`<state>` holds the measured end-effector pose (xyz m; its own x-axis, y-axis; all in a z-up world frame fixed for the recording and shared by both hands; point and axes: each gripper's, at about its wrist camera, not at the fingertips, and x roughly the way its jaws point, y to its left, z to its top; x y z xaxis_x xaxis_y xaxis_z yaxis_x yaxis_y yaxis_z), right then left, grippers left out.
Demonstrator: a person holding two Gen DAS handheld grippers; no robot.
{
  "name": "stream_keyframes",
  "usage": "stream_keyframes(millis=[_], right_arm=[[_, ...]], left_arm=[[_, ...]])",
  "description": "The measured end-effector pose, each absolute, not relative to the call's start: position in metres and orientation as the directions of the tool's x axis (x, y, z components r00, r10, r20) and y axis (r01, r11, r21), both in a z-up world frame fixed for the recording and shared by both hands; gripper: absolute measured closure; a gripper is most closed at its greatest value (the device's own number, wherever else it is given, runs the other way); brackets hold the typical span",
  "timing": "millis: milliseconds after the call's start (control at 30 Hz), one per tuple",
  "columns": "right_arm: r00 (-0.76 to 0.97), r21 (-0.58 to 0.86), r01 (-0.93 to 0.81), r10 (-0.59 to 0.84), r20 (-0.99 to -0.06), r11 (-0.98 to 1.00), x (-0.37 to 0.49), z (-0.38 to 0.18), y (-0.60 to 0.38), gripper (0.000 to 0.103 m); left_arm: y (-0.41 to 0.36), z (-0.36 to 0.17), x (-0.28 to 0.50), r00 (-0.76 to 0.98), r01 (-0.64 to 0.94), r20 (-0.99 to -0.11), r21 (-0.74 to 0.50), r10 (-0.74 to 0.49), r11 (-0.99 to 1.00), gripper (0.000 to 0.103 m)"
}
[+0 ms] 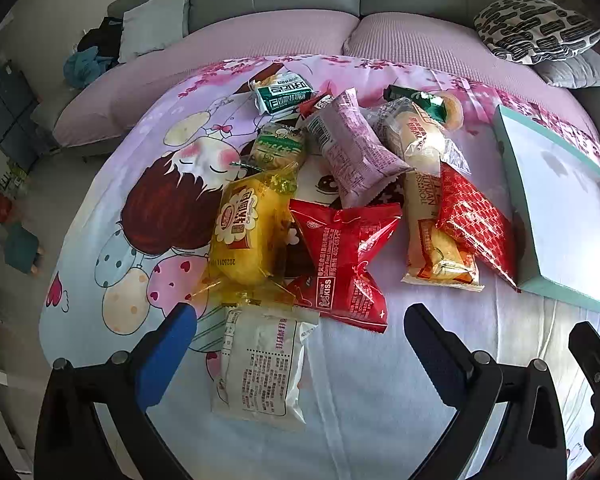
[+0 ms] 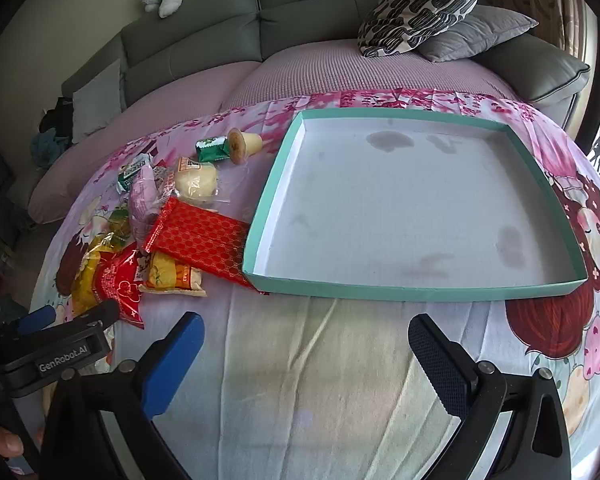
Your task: Organize snacks
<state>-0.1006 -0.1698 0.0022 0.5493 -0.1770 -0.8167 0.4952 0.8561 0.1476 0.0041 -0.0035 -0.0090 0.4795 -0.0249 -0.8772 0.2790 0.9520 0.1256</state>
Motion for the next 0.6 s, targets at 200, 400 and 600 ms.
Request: stream_keyframes(millis=[200, 400, 600], right_arm=[[0.552, 0.152, 0.495, -0.174, -0.816, 0.856, -0.1006, 0.0034, -0.1713, 0.000], [0.552, 0.157, 0.497, -0.172, -0.816, 0.854, -0.1013, 0.0033, -0.1720, 0.000], [0.552, 0.157, 0.496, -0.171, -0.816, 0.854, -0.1014, 0.0032, -0.1717, 0.000]], left_arm=[[-0.0059, -0.0083, 0.0052, 0.473, 0.280, -0.881, 0.121, -0.027, 0.952, 0.000], [-0.0069, -0.0082, 0.0053, 0.469, 0.280, -0.883, 0.118, -0.028, 0.953, 0.000], [-0.0071, -0.0091, 0.0056, 0.463, 0.280, -0.886, 0.117, -0.027, 0.953, 0.000]])
